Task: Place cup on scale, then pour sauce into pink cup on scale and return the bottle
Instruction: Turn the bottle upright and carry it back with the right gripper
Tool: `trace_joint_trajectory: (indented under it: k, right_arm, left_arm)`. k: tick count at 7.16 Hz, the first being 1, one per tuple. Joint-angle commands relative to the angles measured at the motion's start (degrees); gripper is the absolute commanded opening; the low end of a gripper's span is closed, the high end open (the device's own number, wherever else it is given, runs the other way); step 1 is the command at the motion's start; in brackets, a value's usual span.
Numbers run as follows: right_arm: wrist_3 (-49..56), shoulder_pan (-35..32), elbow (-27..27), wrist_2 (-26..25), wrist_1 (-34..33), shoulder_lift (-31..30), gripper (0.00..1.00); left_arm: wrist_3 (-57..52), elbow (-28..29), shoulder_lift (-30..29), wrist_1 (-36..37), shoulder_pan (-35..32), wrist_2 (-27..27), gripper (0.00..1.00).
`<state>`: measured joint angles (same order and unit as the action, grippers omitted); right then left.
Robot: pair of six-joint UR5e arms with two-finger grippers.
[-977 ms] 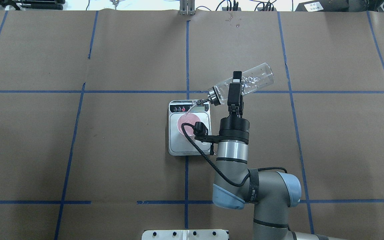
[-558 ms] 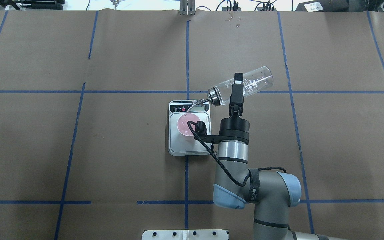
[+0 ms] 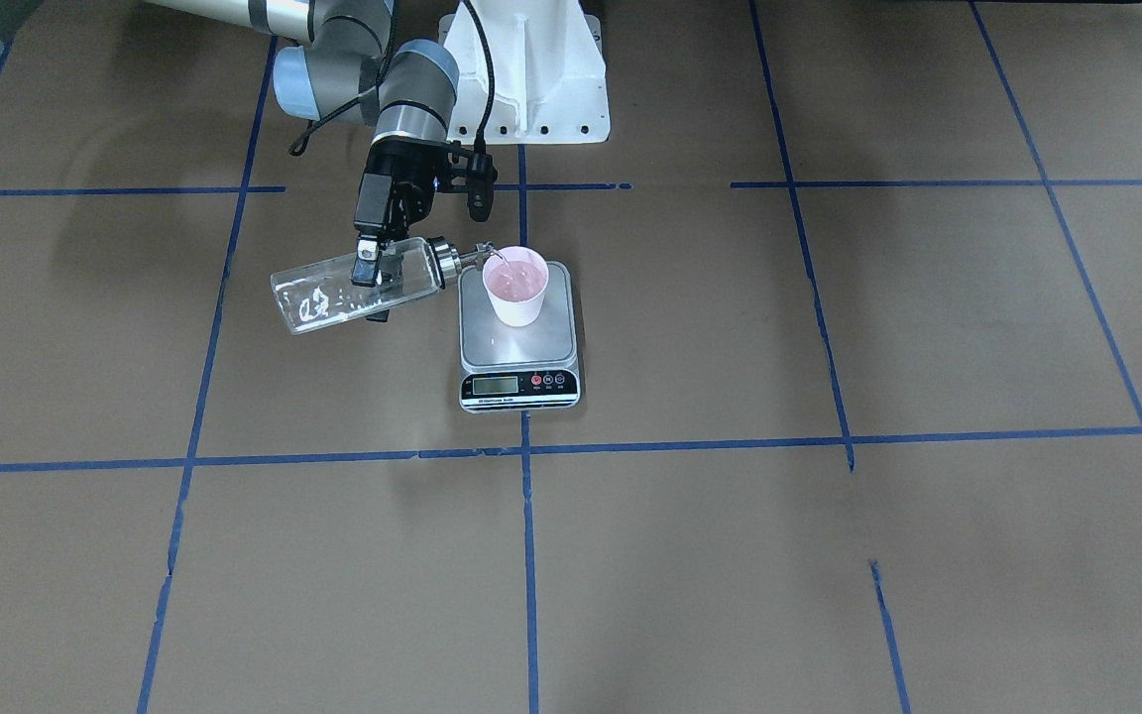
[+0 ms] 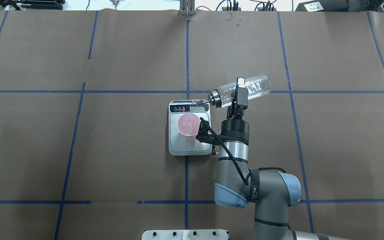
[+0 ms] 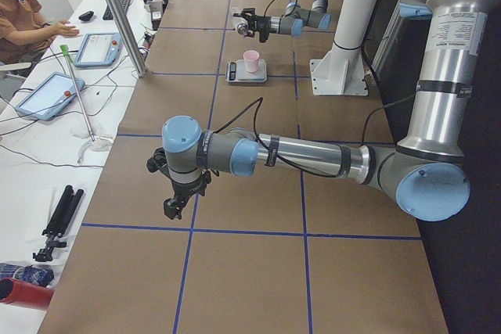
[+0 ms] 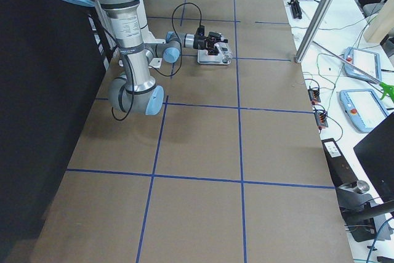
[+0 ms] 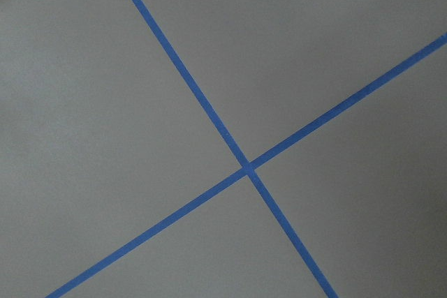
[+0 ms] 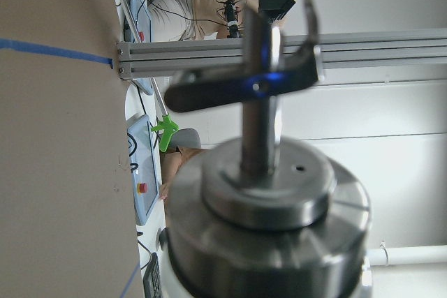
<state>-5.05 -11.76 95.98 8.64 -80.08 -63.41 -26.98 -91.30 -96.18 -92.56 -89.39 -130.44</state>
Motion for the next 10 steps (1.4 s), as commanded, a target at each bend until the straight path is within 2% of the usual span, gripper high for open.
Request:
trace_joint_trajectory:
  k: [1,3,5,6,9,10]
  right_arm:
    - [-4.5,-0.1,1.7,2.8,1.1,-0.2,0.0]
    - [-4.7,-0.3,4.0,7.2,9.8,-1.2,0.0]
    - [-6.3,-0.5,4.5,8.4,19.5,-3.5,0.0]
    - [-9.9,-0.7,4.7,9.4,22.0,-4.4,0.0]
    - [-31.7,-2.6,7.0,16.4,23.0,-5.8,0.0]
    - [-37.6,-4.5,10.1,22.1,23.0,-9.1,0.0]
  left_arm:
    - [0.0,-0.2,-0.3,0.1,0.0,0.0,1.0]
    - [0.0,-0.2,-0.3,0.1,0.0,0.0,1.0]
    - [0.0,-0.6,-0.3,0.1,-0.1,0.0,1.0]
    - [0.0,-1.1,-0.3,0.2,-0.1,0.0,1.0]
    - [0.0,-2.5,-0.2,0.2,-0.2,0.1,1.0]
    - [0.1,-2.6,-0.2,0.2,-0.2,0.1,1.0]
